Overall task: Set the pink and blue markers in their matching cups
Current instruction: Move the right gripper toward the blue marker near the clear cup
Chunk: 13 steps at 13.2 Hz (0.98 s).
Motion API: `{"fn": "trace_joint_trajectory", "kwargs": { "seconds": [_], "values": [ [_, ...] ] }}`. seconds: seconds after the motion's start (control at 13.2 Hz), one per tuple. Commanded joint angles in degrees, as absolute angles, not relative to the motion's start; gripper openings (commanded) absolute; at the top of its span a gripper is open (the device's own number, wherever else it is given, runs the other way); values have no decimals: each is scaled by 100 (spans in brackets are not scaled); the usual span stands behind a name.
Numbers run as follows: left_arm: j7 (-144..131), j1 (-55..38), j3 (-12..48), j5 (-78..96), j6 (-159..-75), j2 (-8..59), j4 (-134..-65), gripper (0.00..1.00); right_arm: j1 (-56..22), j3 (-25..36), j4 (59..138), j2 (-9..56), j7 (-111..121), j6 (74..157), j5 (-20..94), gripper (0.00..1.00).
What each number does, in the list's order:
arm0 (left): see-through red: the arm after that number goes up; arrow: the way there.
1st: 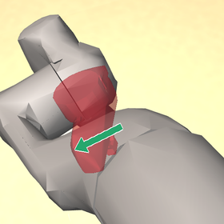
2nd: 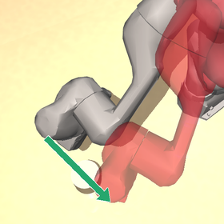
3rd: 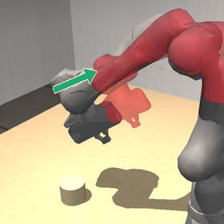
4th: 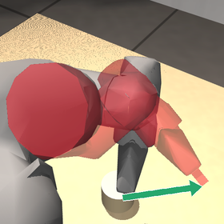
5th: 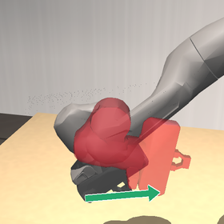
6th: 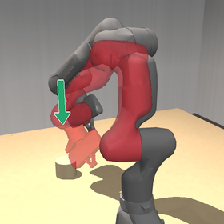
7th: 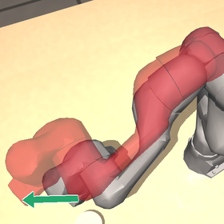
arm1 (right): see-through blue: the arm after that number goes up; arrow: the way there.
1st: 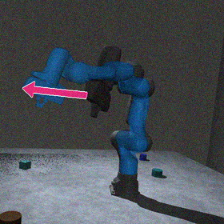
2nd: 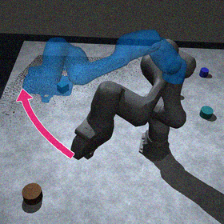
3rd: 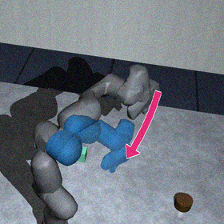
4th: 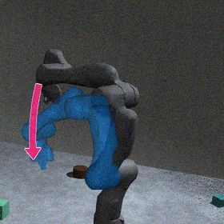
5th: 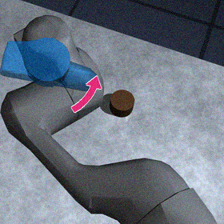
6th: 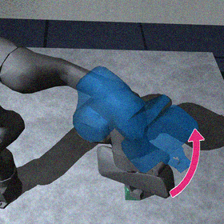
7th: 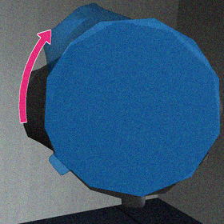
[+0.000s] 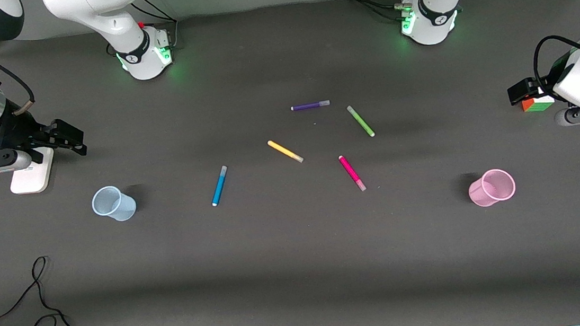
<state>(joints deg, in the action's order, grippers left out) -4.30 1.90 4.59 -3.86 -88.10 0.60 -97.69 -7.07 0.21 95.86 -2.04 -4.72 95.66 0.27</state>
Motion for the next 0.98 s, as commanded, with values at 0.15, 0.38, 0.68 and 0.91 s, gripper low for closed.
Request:
{"fn": "trace_joint_trajectory", "kwargs": {
  "seconds": [0.15,0.38,0.68,0.91],
  "values": [
    [-369,167,404,-422,-8692,62,-9738,100,-870,35,9448,-27,-536,9527,62,100],
    [-317,167,404,-422,-8675,79,-9642,100,-879,35,9361,385,-545,9545,88,100],
    [-299,167,413,-422,-8482,237,-9484,100,-1343,35,9036,1728,-1297,9536,551,100],
    [-378,115,430,-308,-8306,605,-9316,100,-1696,35,8219,3125,-2247,9527,815,100]
  ]
}}
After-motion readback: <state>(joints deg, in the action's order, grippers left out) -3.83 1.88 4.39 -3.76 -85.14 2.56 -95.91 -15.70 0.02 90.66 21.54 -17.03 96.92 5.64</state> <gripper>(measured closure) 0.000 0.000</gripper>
